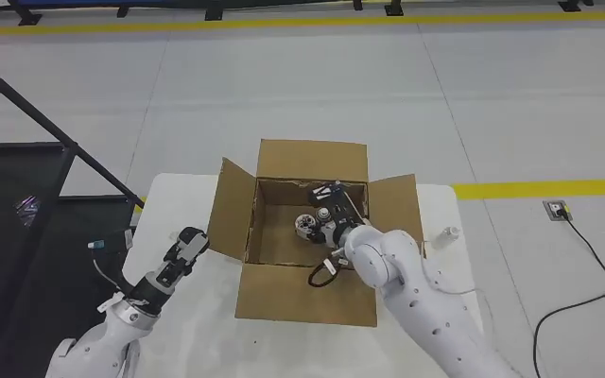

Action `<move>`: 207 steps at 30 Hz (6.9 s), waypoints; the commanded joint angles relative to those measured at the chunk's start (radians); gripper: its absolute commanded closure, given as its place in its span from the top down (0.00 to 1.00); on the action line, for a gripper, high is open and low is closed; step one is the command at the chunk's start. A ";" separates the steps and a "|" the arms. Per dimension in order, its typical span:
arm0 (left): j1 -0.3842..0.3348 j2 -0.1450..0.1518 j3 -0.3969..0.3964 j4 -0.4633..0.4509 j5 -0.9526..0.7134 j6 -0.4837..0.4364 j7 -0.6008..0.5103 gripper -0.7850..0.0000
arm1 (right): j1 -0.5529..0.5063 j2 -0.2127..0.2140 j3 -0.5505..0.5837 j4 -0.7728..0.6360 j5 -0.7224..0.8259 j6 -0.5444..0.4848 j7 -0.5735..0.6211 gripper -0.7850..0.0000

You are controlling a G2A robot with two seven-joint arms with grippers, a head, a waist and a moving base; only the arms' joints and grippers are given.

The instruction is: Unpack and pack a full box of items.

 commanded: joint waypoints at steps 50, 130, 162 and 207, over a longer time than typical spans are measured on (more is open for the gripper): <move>0.000 0.000 0.000 0.000 0.000 0.000 0.000 1.00 | -0.767 0.063 0.637 -1.022 -0.380 0.215 -0.029 0.00; 0.137 0.003 -0.090 -0.023 0.012 0.033 0.131 1.00 | 0.173 -0.176 -0.138 0.347 0.043 0.084 0.015 1.00; 0.118 0.013 -0.086 -0.017 -0.010 0.032 0.106 1.00 | 0.303 -0.302 -0.140 0.565 0.147 -0.050 -0.155 0.00; 0.029 0.021 -0.023 0.012 -0.012 0.037 0.050 1.00 | -1.150 -0.048 0.840 -0.914 -0.041 0.028 -0.147 0.00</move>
